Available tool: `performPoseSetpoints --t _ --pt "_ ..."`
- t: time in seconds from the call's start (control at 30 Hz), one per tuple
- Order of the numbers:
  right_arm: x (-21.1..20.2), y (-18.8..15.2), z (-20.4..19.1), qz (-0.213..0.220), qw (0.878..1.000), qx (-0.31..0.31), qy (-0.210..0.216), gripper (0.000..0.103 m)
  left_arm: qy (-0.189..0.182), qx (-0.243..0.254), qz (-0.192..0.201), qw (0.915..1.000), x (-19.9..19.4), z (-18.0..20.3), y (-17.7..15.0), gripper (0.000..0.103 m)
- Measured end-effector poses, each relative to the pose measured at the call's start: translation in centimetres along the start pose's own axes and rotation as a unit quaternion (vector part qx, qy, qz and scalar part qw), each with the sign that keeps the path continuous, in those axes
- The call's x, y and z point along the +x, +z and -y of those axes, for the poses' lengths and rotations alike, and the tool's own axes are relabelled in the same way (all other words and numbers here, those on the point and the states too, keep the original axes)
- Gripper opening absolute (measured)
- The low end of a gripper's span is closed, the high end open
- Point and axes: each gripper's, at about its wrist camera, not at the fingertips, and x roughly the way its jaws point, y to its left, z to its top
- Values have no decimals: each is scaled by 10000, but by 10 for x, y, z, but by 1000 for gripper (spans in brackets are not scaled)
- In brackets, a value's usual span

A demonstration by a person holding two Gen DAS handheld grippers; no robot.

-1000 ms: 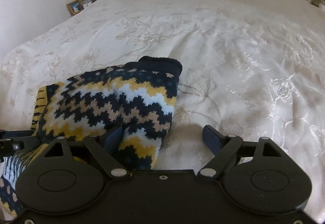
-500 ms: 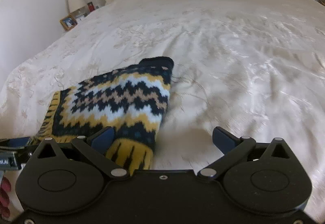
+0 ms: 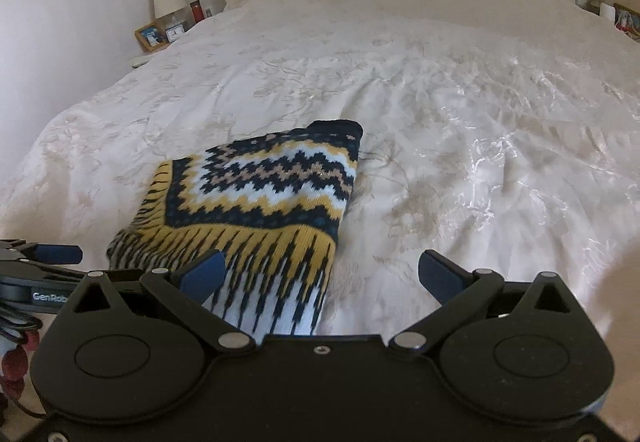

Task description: Fold small clothes

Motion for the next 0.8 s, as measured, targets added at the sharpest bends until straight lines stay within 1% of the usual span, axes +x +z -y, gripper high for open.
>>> performPoseSetpoints --t 0.13,0.33,0.53,0.8 --pt "-12 -8 -3 20 10000 -15 -67 102 62 -61 -2 10000 -8 0 -5 101" --pt "-24 -19 -10 12 9999 -63 -116 102 372 -124 -14 9992 -16 -1 -11 101" --pt "-28 -27 -17 -57 9998 -172 -128 102 328 -216 -70 9992 -21 -4 -19 101" --pt "-33 -37 -24 -183 9994 -262 -93 102 313 -216 -154 9992 -24 -3 -30 101"
